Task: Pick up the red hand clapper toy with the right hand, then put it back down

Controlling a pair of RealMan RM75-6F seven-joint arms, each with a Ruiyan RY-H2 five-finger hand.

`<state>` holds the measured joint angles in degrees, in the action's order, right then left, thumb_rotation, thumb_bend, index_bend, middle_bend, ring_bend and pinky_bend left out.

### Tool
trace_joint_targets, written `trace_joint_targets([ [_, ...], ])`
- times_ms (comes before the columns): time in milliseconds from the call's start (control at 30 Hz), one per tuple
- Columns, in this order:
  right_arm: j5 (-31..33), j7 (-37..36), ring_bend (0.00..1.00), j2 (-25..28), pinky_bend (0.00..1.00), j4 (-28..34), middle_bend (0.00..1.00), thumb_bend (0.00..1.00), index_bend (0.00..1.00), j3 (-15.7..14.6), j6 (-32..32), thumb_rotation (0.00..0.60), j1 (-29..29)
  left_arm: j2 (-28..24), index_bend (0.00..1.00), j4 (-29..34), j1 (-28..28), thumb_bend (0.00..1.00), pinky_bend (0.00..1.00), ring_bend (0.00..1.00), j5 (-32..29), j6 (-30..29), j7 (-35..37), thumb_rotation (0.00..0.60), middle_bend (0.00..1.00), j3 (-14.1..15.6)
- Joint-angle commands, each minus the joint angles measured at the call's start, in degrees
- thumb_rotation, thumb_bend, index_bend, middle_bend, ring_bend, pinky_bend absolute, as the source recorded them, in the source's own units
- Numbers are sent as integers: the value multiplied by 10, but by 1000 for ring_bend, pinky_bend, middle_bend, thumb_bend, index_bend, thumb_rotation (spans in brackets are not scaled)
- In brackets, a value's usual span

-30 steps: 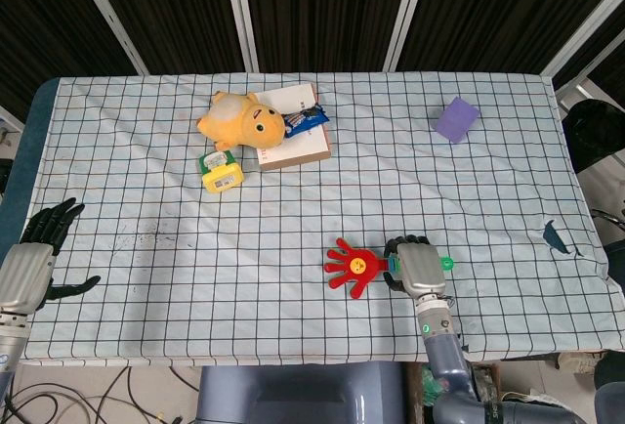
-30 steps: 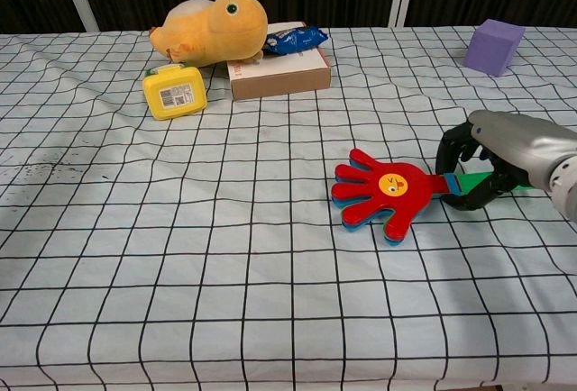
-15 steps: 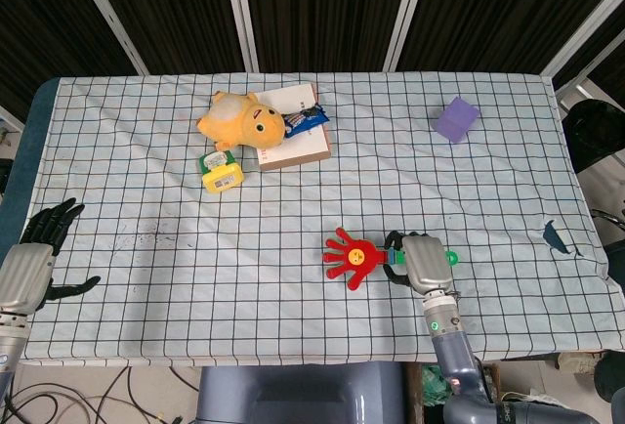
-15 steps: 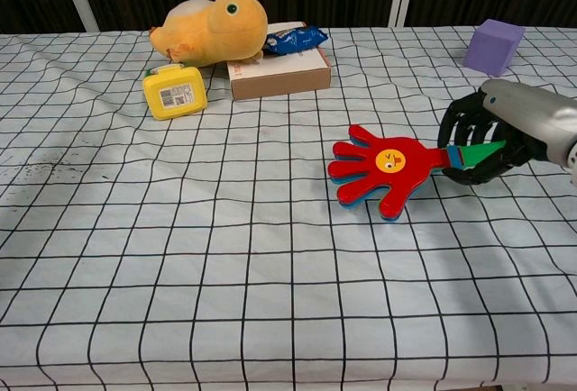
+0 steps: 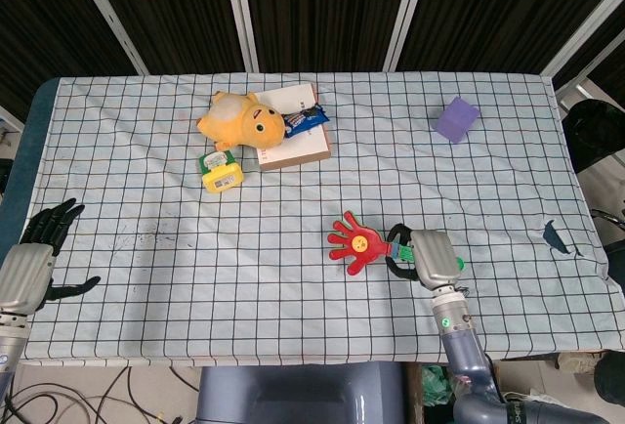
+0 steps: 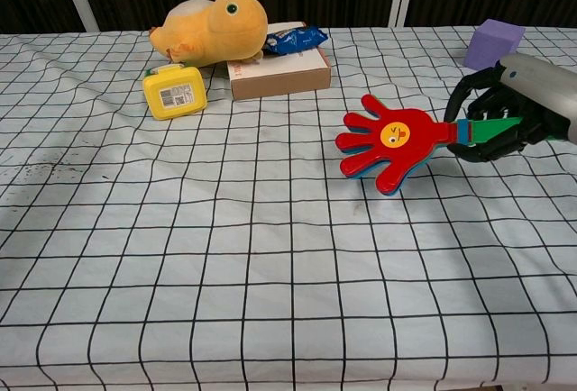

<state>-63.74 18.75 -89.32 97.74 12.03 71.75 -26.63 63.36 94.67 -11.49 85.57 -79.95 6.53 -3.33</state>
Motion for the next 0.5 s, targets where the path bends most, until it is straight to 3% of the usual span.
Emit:
trace_joint_targets([
  [33, -4, -26, 644, 0, 704, 6, 727, 997, 876, 5, -1, 600, 4, 0, 0, 0, 0, 0, 17, 0, 0, 1, 0, 600, 0, 0],
  [267, -18, -204, 644, -3, 704, 52, 728, 997, 877, 45, -8, 600, 22, -1, 0, 2, 0, 0, 17, 0, -1, 2, 2, 600, 0, 1],
  [500, -57, -451, 644, 19, 705, 107, 729, 996, 877, 97, -28, 600, 39, 0, 0, 1, 1, 0, 17, 0, -1, 0, 1, 600, 0, 0],
])
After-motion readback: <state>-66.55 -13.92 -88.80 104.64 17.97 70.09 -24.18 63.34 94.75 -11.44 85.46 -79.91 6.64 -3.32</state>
